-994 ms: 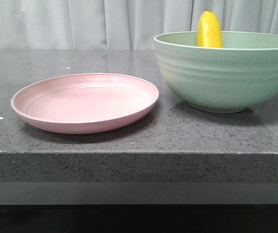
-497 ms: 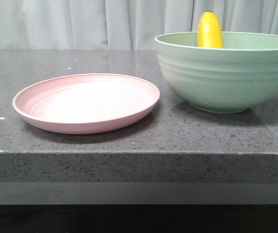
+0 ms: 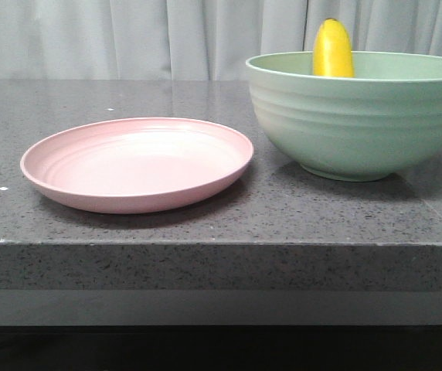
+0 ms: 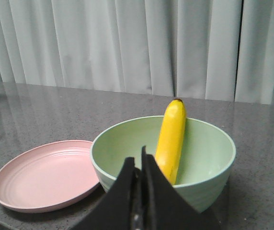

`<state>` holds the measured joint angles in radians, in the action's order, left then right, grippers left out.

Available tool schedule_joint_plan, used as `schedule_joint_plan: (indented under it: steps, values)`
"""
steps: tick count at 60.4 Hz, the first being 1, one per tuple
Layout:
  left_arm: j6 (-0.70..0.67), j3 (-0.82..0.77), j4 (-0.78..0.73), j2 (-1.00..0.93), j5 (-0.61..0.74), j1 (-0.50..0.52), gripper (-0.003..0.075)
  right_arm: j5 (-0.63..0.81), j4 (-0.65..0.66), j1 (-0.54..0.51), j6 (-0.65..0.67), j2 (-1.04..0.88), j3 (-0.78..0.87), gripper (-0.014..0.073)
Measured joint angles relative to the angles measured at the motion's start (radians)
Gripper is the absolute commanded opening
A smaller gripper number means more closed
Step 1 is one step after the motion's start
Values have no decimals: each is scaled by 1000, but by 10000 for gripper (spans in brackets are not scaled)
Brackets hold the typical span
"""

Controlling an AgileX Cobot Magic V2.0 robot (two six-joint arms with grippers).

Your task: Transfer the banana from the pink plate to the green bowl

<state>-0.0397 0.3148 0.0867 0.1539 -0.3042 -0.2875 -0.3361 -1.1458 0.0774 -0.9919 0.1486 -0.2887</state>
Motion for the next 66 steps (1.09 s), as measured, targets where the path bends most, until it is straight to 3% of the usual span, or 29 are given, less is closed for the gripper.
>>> schedule_joint_plan:
  steps: [32,37,50,66]
  values:
    - [0,-7,2,0,4,0,-20,-50,0,0,0,-4,0,-62]
    - [0,-29,-52,-18,19,6,-20,-50,0,0,0,-4,0,-62]
    - [3,-156,-110,-143,27,107,-20,-52,0,0,0,-4,0,-62]
    - [3,-321,-43,-158,60,240,-20,-53,0,0,0,-4,0,-62]
